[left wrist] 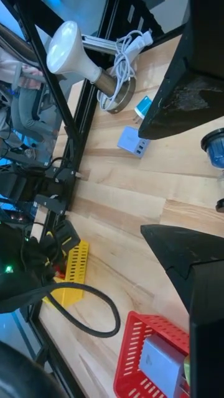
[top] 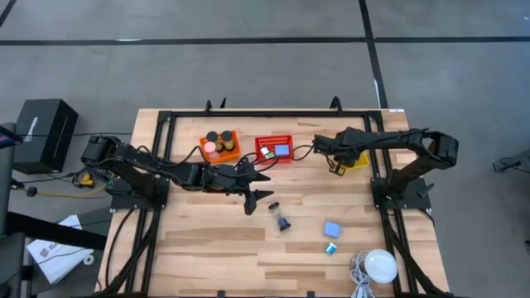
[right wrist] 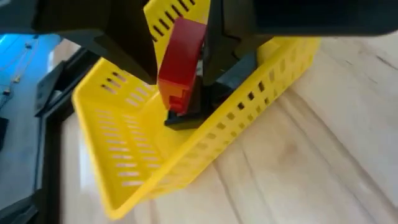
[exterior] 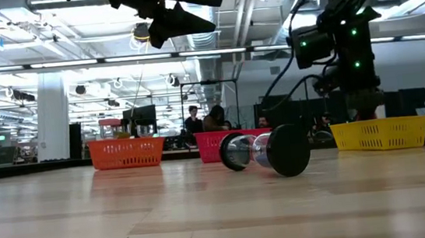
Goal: Pick & Place Office items
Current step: Put the red digital clock into the yellow bin, then put the blue hourglass into the orange bin
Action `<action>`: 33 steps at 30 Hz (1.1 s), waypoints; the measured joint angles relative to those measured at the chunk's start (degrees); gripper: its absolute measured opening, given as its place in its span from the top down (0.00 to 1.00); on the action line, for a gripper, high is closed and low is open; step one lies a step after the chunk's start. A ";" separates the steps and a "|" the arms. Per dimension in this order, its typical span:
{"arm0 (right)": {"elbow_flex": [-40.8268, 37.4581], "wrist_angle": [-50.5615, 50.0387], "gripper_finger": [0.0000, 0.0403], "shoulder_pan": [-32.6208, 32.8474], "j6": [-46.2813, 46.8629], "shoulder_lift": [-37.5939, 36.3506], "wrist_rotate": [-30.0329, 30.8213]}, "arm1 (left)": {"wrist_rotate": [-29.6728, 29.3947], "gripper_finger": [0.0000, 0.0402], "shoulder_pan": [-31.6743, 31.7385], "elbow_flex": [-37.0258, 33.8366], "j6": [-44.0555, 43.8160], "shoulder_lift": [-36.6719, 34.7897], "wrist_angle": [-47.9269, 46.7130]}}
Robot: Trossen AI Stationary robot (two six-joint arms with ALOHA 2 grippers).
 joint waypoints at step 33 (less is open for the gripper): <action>-8.81 29.82 0.66 32.79 -0.33 -34.40 -20.42 | 10.89 0.48 -1.60 -0.09 15.48 1.25 2.60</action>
